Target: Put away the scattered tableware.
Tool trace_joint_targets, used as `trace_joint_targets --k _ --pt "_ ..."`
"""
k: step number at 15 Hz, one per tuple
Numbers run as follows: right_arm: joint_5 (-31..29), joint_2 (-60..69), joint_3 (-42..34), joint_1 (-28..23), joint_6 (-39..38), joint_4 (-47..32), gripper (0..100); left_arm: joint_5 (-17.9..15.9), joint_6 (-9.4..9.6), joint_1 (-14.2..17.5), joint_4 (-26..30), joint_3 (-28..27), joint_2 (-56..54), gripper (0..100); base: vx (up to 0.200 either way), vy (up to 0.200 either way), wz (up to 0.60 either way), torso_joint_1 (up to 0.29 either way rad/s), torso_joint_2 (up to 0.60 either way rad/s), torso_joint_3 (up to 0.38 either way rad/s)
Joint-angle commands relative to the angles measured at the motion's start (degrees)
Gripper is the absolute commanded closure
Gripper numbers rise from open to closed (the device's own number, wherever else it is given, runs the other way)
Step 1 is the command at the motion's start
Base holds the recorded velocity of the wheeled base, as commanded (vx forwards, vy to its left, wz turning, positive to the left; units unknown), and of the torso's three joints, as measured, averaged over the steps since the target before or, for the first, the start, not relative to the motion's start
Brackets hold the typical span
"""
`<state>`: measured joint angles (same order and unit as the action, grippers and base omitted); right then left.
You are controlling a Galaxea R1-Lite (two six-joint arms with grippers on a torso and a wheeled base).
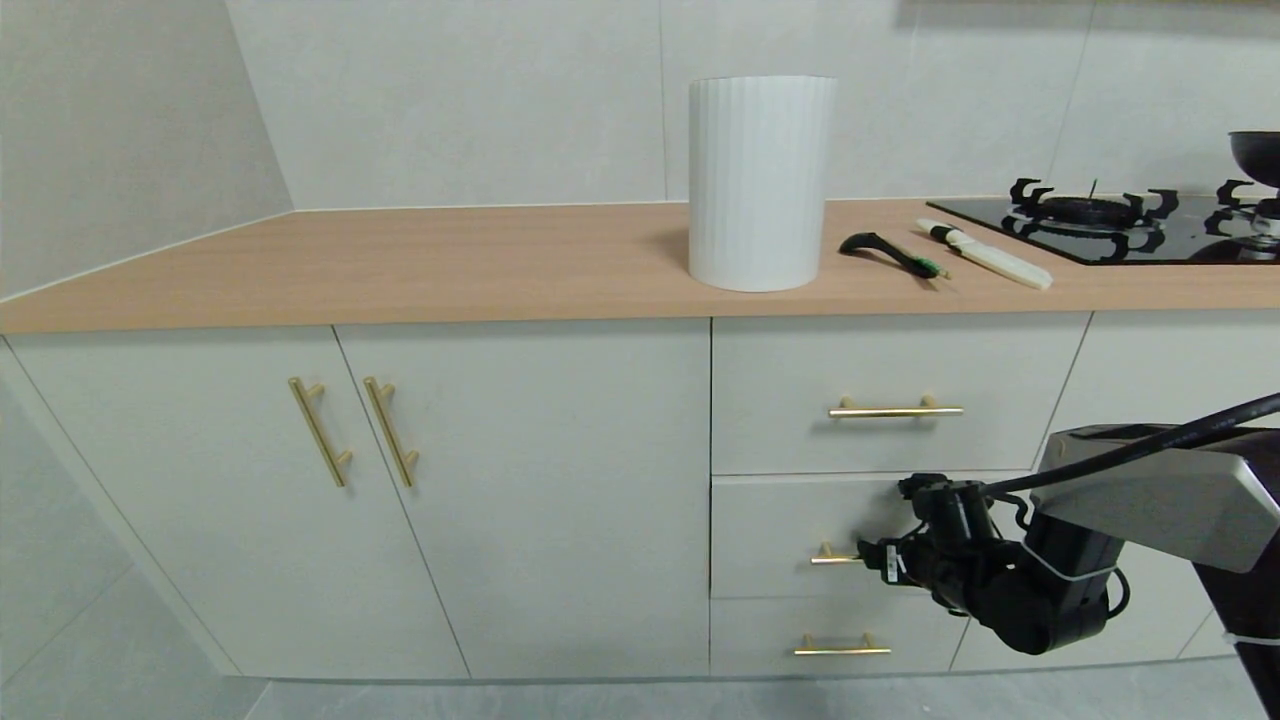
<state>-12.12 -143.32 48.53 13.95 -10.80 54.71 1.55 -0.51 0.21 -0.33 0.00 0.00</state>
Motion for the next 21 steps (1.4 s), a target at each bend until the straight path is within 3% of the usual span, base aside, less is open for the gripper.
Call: trace_joint_targets --k 1,5,8,12,16,21 --pt "-0.01 0.77 -0.63 0.03 -0.01 -0.66 0 0.03 -0.02 -0.03 -0.02 0.0 0.0 0 0.0 0.0 0.0 0.0 0.0 0.0" --pt "0.69 11.84 -8.01 2.58 0.17 -5.58 0 0.03 -0.02 0.06 -0.02 0.0 0.0 0 0.0 0.0 0.0 0.0 0.0 0.0" --pt "1.75 29.59 -13.9 6.44 1.75 -18.24 0 0.03 -0.02 0.06 -0.02 0.0 0.0 0 0.0 0.0 0.0 0.0 0.0 0.0" --pt "2.98 47.96 -10.65 8.38 2.45 -33.53 0 0.03 -0.02 0.06 -0.02 0.0 0.0 0 0.0 0.0 0.0 0.0 0.0 0.0" --pt "2.89 43.74 -9.6 8.47 2.45 -32.3 0 0.03 -0.02 -0.03 -0.02 0.0 0.0 0 0.0 0.0 0.0 0.0 0.0 0.0" --pt "1.83 29.42 -8.36 9.78 1.48 -18.68 0 0.03 -0.02 -0.03 -0.02 0.0 0.0 0 0.0 0.0 0.0 0.0 0.0 0.0"
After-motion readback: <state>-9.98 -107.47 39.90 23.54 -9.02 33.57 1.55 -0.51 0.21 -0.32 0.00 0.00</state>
